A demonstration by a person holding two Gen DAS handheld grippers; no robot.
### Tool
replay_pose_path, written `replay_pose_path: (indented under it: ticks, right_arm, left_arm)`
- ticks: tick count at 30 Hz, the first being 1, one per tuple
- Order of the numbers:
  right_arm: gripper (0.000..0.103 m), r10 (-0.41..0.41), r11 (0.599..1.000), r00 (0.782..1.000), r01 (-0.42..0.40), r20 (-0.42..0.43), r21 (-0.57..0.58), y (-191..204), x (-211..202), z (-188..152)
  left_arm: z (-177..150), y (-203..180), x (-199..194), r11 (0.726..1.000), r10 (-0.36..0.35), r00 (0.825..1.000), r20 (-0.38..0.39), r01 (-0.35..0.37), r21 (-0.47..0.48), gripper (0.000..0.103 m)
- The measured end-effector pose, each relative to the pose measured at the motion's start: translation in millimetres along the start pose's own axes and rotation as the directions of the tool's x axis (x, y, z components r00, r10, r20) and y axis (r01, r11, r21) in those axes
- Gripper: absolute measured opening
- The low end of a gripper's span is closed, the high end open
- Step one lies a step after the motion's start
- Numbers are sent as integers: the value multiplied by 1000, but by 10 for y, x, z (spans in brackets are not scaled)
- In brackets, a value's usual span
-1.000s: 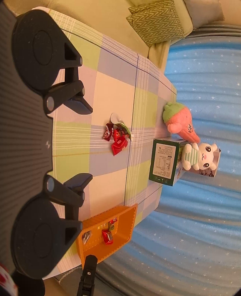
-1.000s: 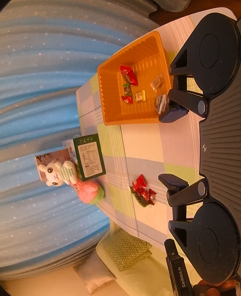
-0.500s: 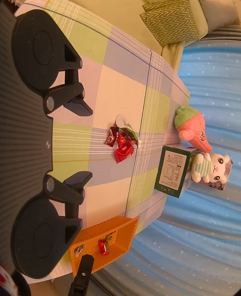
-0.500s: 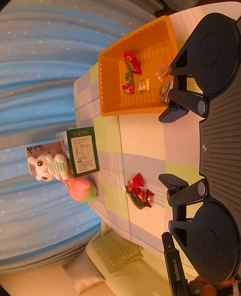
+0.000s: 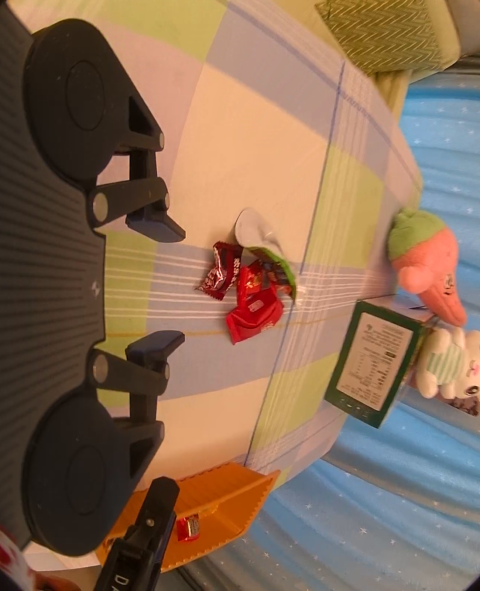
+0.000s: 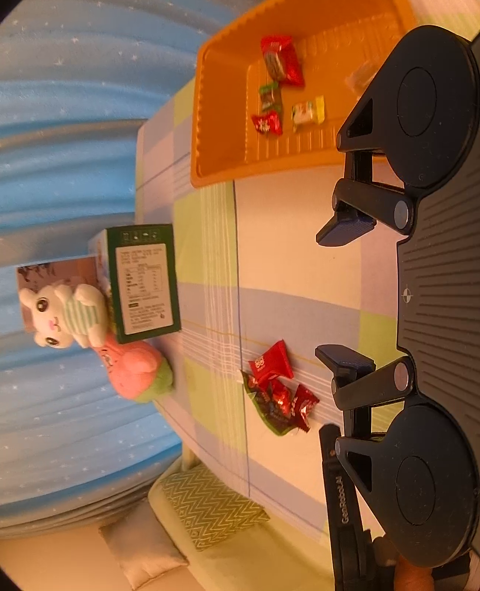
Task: Organize snacks
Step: 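Move both grippers back toward the remaining red packets, then grasp the dark red packet with the left gripper while the right grasps a red packet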
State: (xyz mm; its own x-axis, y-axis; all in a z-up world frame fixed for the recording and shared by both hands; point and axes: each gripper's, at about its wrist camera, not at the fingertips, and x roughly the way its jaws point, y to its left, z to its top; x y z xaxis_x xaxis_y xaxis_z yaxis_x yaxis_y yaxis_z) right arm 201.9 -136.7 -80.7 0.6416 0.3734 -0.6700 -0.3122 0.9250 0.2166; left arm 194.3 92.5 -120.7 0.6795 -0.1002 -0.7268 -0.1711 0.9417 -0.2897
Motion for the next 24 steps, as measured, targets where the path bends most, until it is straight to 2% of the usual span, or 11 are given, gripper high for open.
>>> replay_pose_path:
  ticks: [6, 14, 18, 21, 24]
  right_arm:
    - [59, -12, 1000, 1000, 12, -8, 3, -47, 275, 30]
    - [59, -26, 999, 1000, 26, -2, -29, -17, 583, 110]
    - [59, -14, 999, 1000, 13, -10, -50, 23, 772, 140]
    - [59, 9, 997, 1000, -10, -9, -71, 76, 897, 176]
    - [59, 40, 995, 999, -40, -3, -96, 132, 997, 213]
  left_arm:
    - [62, 24, 335, 1000, -19, 1000, -4, 19, 5, 41]
    - [208, 27, 523, 1000, -13, 999, 43, 13, 10, 29]
    - [239, 7, 569, 999, 2, 999, 51, -4, 39, 29]
    - [258, -4, 604, 997, 24, 998, 56, -27, 65, 19]
    - [264, 30, 584, 997, 19, 999, 38, -22, 73, 18]
